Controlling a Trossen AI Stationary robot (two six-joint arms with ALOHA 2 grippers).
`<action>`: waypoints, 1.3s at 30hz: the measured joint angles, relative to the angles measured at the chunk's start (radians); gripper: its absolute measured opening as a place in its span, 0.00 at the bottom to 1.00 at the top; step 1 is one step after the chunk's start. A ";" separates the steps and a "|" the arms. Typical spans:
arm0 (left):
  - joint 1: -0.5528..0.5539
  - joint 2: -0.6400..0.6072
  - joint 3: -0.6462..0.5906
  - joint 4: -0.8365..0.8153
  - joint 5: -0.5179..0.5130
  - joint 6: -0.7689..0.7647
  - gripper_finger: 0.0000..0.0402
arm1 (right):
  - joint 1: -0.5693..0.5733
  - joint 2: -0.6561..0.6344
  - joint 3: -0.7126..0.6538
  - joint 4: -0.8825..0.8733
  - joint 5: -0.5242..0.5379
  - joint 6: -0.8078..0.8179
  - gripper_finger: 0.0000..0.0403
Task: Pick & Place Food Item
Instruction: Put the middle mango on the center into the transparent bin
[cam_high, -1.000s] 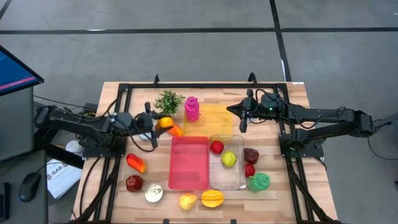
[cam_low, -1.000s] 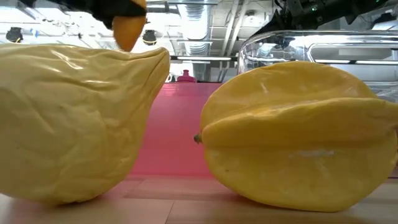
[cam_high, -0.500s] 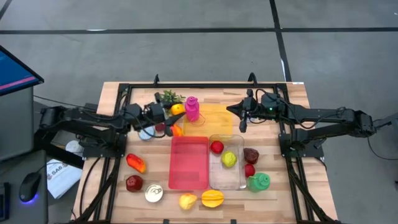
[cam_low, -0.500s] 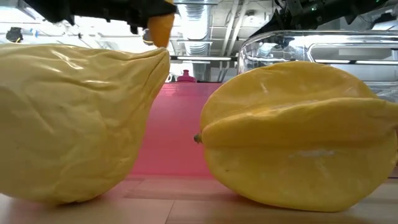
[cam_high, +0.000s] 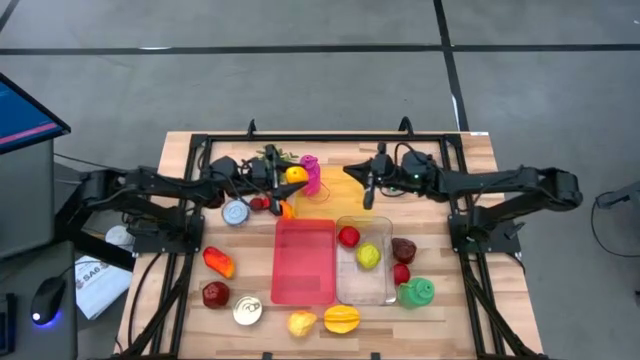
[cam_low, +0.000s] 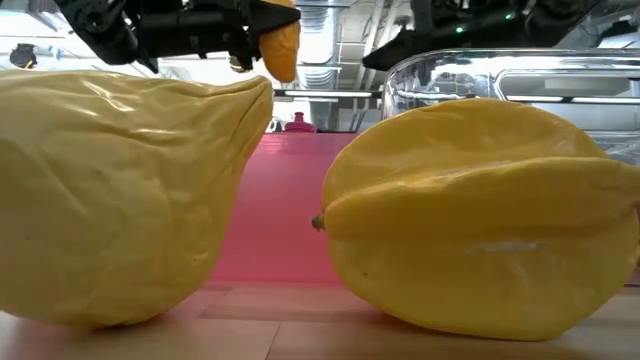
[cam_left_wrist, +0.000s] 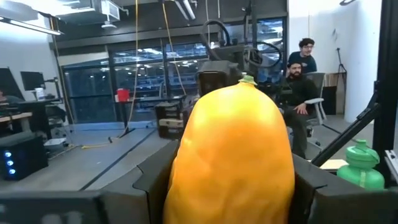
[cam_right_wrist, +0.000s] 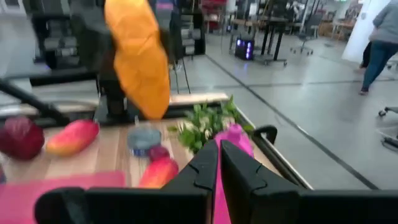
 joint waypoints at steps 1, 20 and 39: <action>0.000 0.005 0.000 0.008 0.001 -0.006 0.46 | 0.000 0.020 0.000 0.038 0.000 0.022 0.04; 0.006 0.148 0.007 0.200 0.061 -0.098 0.47 | 0.024 0.232 0.081 0.207 -0.132 0.000 0.15; -0.001 0.147 0.014 0.211 0.106 -0.127 0.47 | 0.080 0.236 0.092 0.248 -0.056 -0.046 0.76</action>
